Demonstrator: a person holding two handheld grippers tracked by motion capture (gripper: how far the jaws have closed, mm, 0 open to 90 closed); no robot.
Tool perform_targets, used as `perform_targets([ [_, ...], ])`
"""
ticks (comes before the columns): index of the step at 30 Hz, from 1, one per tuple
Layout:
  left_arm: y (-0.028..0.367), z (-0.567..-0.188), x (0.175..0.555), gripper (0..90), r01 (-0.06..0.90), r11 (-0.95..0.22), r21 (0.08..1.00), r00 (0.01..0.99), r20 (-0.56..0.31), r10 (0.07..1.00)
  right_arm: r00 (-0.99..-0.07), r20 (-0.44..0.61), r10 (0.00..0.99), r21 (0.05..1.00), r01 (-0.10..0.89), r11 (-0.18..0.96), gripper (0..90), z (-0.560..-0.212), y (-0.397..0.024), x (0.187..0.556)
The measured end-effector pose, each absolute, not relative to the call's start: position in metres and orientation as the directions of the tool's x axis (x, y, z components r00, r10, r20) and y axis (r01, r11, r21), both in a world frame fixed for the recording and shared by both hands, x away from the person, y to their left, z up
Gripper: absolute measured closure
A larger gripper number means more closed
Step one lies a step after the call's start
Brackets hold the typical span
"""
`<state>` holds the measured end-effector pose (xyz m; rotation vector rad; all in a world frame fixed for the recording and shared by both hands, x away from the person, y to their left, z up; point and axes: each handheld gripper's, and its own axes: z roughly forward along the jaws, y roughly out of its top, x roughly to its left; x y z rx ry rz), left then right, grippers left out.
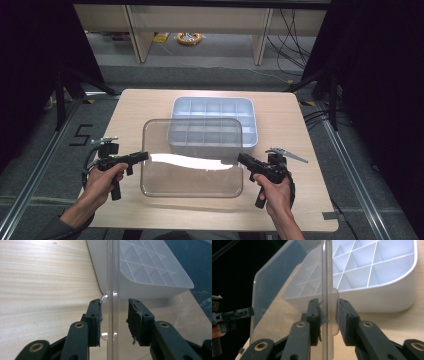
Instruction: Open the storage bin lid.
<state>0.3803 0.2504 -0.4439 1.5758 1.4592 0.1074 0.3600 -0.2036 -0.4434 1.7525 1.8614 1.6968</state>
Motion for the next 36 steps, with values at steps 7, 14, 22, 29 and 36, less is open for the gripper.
perform_targets([
  [7, 0.251, -0.451, 0.367, 62.9, 0.738, 0.160, 0.655, 0.281, -0.515, 0.810, -0.341, 0.602, 0.723, 0.698, 0.665, -0.267, 73.9, -0.450, -0.203, 0.344],
  [14, 0.252, -0.460, 0.357, 63.5, 0.751, 0.153, 0.642, 0.280, -0.520, 0.807, -0.332, 0.597, 0.731, 0.690, 0.677, -0.257, 73.6, -0.460, -0.205, 0.337],
  [22, 0.251, -0.471, 0.348, 63.6, 0.761, 0.148, 0.632, 0.277, -0.522, 0.807, -0.333, 0.592, 0.734, 0.683, 0.691, -0.238, 73.4, -0.472, -0.207, 0.327],
  [29, 0.250, -0.477, 0.342, 64.0, 0.772, 0.146, 0.618, 0.281, -0.539, 0.794, -0.329, 0.597, 0.732, 0.677, 0.696, -0.239, 73.3, -0.476, -0.208, 0.321],
  [36, 0.249, -0.483, 0.338, 63.9, 0.780, 0.139, 0.611, 0.281, -0.539, 0.794, -0.311, 0.608, 0.731, 0.659, 0.711, -0.246, 73.2, -0.483, -0.210, 0.315],
])
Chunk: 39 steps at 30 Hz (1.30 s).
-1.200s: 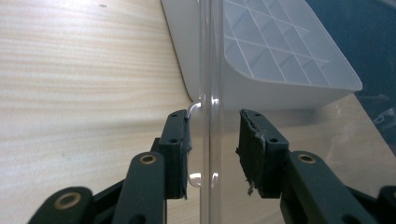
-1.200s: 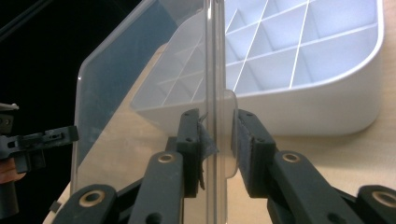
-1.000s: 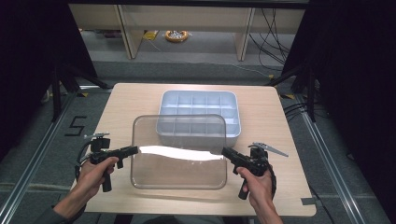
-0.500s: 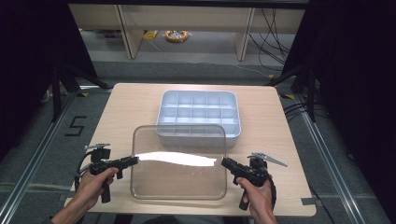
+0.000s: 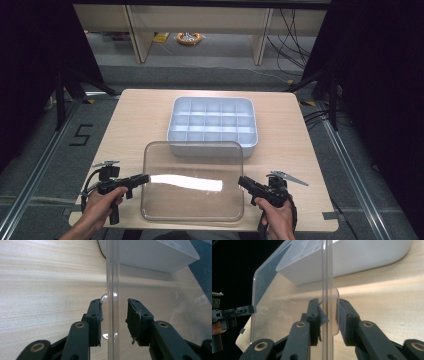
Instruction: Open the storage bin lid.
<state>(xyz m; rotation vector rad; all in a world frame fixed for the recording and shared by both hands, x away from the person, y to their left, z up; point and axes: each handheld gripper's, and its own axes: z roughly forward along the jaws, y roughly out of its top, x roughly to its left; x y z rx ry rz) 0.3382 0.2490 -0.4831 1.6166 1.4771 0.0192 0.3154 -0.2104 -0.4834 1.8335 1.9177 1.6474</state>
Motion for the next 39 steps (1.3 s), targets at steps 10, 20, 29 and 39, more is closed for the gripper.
perform_targets([
  [10, 0.247, -0.486, 0.333, 63.9, 0.784, 0.138, 0.605, 0.280, -0.544, 0.791, -0.311, 0.598, 0.738, 0.658, 0.717, -0.231, 72.6, -0.491, -0.214, 0.313],
  [20, 0.245, -0.482, 0.324, 64.0, 0.768, 0.152, 0.623, 0.280, -0.539, 0.794, -0.300, 0.606, 0.737, 0.650, 0.720, -0.242, 72.5, -0.489, -0.214, 0.304],
  [29, 0.246, -0.487, 0.326, 63.3, 0.795, 0.130, 0.593, 0.284, -0.552, 0.784, -0.284, 0.612, 0.738, 0.636, 0.732, -0.246, 72.2, -0.495, -0.217, 0.303],
  [39, 0.247, -0.495, 0.330, 62.8, 0.817, 0.110, 0.567, 0.283, -0.559, 0.779, -0.267, 0.606, 0.750, 0.611, 0.760, -0.223, 70.0, -0.507, -0.216, 0.307],
])
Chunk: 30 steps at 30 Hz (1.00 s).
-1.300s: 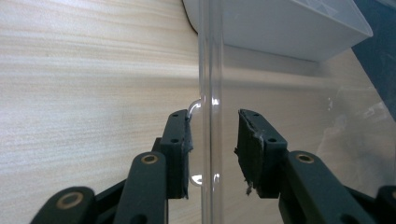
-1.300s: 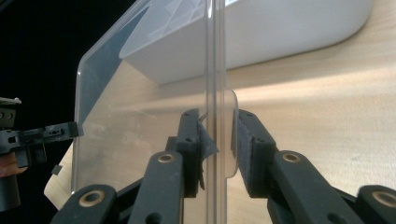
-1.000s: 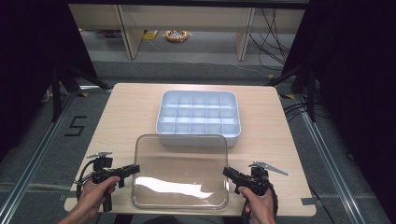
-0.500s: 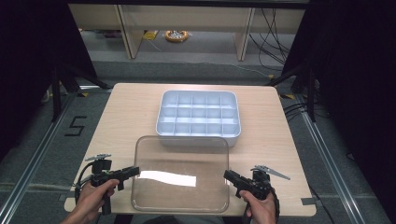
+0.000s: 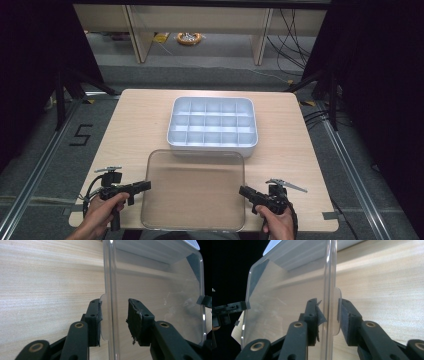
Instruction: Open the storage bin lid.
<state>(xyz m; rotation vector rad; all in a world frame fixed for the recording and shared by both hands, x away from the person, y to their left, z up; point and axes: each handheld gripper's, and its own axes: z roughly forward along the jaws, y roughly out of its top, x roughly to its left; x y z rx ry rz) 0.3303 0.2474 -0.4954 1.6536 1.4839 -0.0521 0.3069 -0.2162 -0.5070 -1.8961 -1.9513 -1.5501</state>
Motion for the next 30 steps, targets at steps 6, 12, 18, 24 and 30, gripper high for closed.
perform_targets([
  [6, 0.244, -0.503, 0.334, 61.4, 0.826, 0.129, 0.548, 0.258, -0.572, 0.779, -0.244, 0.604, 0.758, 0.575, 0.793, -0.202, 68.0, -0.512, -0.216, 0.312],
  [12, 0.244, -0.508, 0.338, 60.0, 0.849, 0.134, 0.512, 0.231, -0.587, 0.776, -0.243, 0.592, 0.768, 0.565, 0.805, -0.181, 66.5, -0.517, -0.215, 0.318],
  [18, 0.244, -0.512, 0.340, 58.8, 0.859, 0.125, 0.497, 0.231, -0.594, 0.771, -0.245, 0.584, 0.774, 0.564, 0.809, -0.169, 65.4, -0.520, -0.214, 0.321],
  [24, 0.241, -0.515, 0.342, 57.9, 0.860, 0.118, 0.497, 0.232, -0.586, 0.776, -0.222, 0.583, 0.782, 0.545, 0.820, -0.173, 64.2, -0.520, -0.213, 0.322],
  [30, 0.242, -0.515, 0.342, 57.4, 0.857, 0.117, 0.502, 0.238, -0.587, 0.774, -0.235, 0.553, 0.799, 0.564, 0.811, -0.152, 61.5, -0.518, -0.213, 0.322],
])
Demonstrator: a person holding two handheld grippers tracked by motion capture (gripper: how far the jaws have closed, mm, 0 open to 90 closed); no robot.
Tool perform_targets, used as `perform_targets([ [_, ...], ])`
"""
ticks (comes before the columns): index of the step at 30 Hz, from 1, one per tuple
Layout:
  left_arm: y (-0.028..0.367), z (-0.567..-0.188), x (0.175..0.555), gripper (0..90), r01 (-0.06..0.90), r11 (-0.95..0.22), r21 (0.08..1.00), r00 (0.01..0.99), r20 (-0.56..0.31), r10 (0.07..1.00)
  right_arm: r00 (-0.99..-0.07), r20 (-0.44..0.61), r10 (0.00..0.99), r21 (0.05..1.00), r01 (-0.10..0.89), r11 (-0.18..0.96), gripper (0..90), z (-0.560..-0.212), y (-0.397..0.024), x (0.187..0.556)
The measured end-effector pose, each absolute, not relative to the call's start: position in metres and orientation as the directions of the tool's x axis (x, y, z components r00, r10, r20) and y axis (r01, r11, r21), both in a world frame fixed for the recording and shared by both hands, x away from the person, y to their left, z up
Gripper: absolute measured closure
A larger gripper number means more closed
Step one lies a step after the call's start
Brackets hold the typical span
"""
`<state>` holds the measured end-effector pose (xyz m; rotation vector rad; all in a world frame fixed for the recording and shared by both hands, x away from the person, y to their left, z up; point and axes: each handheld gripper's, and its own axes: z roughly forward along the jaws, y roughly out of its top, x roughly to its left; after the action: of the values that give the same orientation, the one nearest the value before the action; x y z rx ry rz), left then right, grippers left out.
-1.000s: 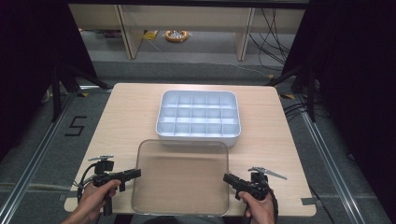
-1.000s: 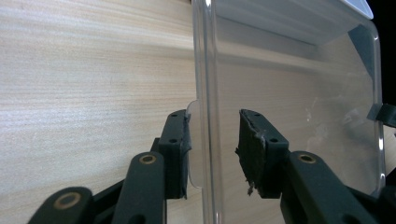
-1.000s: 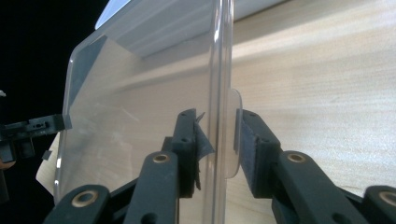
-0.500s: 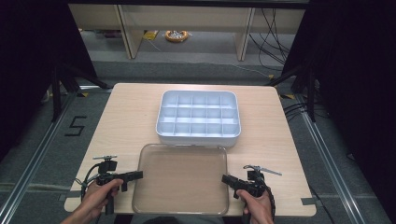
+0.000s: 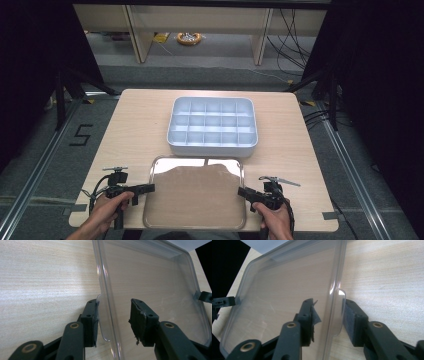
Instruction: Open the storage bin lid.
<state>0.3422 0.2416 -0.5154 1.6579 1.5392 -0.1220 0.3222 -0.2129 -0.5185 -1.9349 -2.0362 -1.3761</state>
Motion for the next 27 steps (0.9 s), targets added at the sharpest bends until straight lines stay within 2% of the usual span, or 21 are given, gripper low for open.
perform_targets([
  [1, 0.242, -0.515, 0.342, 56.9, 0.855, 0.117, 0.505, 0.240, -0.586, 0.774, -0.267, 0.534, 0.802, 0.594, 0.794, -0.131, 60.4, -0.520, -0.213, 0.324],
  [5, 0.245, -0.514, 0.342, 52.8, 0.842, 0.107, 0.529, 0.253, -0.561, 0.788, -0.253, 0.526, 0.812, 0.601, 0.786, -0.144, 56.7, -0.511, -0.215, 0.322],
  [6, 0.247, -0.513, 0.342, 52.3, 0.836, 0.118, 0.536, 0.248, -0.562, 0.789, -0.205, 0.530, 0.823, 0.577, 0.798, -0.173, 56.7, -0.508, -0.213, 0.320],
  [7, 0.248, -0.512, 0.342, 52.3, 0.832, 0.125, 0.541, 0.246, -0.561, 0.791, -0.205, 0.530, 0.823, 0.577, 0.798, -0.173, 56.7, -0.508, -0.213, 0.320],
  [11, 0.252, -0.503, 0.340, 49.3, 0.802, 0.140, 0.580, 0.253, -0.543, 0.801, -0.233, 0.531, 0.815, 0.601, 0.781, -0.168, 56.7, -0.505, -0.214, 0.321],
  [12, 0.253, -0.503, 0.340, 49.3, 0.800, 0.137, 0.585, 0.263, -0.545, 0.796, -0.281, 0.487, 0.827, 0.647, 0.752, -0.126, 56.7, -0.508, -0.218, 0.323],
  [17, 0.255, -0.502, 0.340, 48.3, 0.801, 0.145, 0.581, 0.265, -0.560, 0.785, -0.278, 0.501, 0.820, 0.646, 0.750, -0.140, 56.8, -0.505, -0.219, 0.323],
  [19, 0.255, -0.502, 0.340, 45.3, 0.803, 0.132, 0.581, 0.276, -0.560, 0.781, -0.283, 0.503, 0.817, 0.652, 0.744, -0.144, 56.0, -0.504, -0.219, 0.325],
  [21, 0.256, -0.500, 0.340, 44.4, 0.817, 0.073, 0.573, 0.323, -0.558, 0.764, -0.276, 0.510, 0.815, 0.647, 0.748, -0.152, 55.8, -0.503, -0.218, 0.325],
  [22, 0.254, -0.500, 0.340, 44.0, 0.809, 0.094, 0.580, 0.312, -0.561, 0.767, -0.287, 0.499, 0.817, 0.657, 0.740, -0.141, 55.4, -0.504, -0.219, 0.326],
  [26, 0.254, -0.498, 0.340, 41.8, 0.789, 0.068, 0.610, 0.347, -0.536, 0.770, -0.286, 0.495, 0.820, 0.667, 0.730, -0.148, 51.6, -0.500, -0.219, 0.331],
  [27, 0.254, -0.498, 0.340, 40.9, 0.788, 0.064, 0.612, 0.349, -0.530, 0.773, -0.252, 0.534, 0.807, 0.637, 0.747, -0.189, 49.8, -0.497, -0.217, 0.330],
])
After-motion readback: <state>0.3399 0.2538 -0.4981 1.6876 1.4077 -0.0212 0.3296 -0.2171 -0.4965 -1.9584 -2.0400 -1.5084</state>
